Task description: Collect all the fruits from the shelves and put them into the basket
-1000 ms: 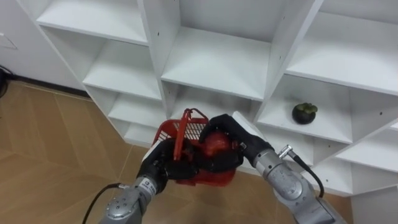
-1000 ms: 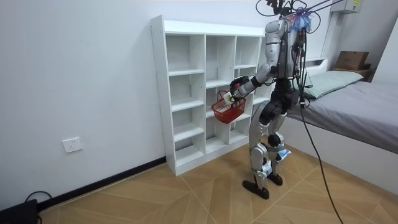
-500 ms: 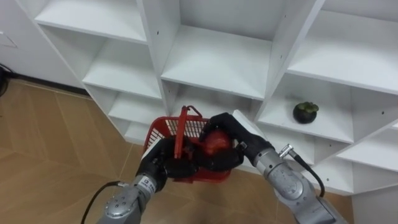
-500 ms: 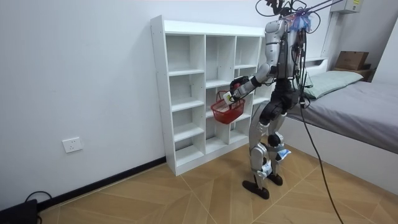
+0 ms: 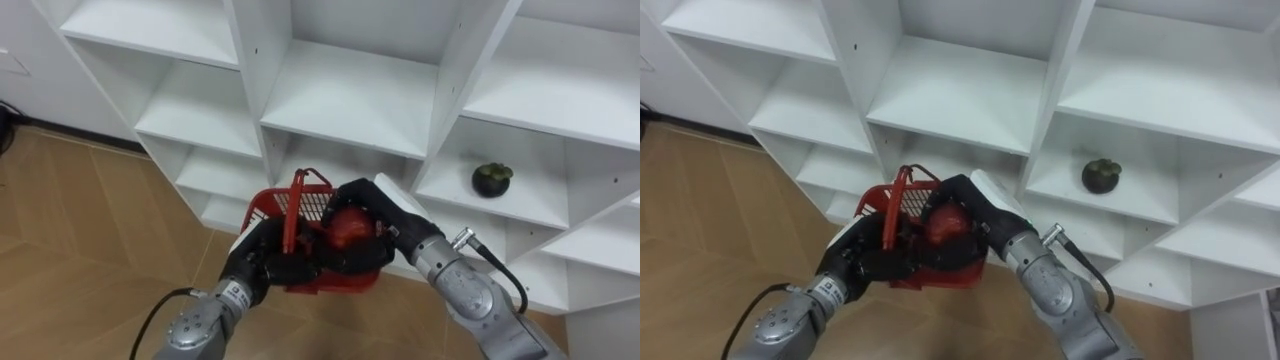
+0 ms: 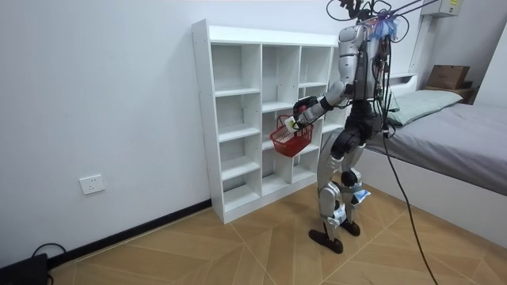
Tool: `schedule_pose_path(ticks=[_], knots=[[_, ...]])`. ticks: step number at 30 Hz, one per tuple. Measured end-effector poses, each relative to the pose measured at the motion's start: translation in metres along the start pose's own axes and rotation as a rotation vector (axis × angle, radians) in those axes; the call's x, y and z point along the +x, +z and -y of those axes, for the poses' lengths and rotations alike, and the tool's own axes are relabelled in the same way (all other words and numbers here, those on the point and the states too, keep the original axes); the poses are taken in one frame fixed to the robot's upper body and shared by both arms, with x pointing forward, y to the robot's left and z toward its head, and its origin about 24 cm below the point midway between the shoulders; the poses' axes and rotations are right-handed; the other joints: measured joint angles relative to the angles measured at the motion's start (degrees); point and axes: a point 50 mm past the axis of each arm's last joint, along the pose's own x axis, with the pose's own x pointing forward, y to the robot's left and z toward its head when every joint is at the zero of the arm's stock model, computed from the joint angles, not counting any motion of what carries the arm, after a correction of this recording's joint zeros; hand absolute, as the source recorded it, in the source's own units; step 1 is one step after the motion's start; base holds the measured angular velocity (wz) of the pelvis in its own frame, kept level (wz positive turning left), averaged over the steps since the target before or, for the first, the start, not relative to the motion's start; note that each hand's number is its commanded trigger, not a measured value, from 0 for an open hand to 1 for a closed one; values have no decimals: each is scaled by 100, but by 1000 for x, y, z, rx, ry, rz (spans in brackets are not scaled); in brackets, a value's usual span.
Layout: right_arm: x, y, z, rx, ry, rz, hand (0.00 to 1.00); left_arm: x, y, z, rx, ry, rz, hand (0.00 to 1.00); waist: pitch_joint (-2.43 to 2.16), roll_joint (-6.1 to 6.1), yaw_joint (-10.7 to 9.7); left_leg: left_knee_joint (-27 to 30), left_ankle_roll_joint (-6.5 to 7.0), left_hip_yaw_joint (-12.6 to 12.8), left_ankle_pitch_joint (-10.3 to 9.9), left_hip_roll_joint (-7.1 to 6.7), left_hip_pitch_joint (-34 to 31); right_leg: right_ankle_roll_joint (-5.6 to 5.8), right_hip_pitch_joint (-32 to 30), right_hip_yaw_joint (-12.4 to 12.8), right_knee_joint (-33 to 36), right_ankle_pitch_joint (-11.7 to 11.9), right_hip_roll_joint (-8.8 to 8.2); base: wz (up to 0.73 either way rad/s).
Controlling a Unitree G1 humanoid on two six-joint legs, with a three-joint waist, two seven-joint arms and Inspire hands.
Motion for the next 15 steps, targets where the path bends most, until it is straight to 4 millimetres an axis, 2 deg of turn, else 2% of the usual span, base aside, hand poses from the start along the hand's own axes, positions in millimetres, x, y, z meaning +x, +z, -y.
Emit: schedule_pose_path(ticks=[15], knots=[[-2, 0, -1, 5, 0, 5, 0, 0, 0, 0, 1, -1, 1, 100, -10, -15, -21, 63, 0, -5, 0, 8, -23, -3, 1, -8, 23, 2, 3, 0]])
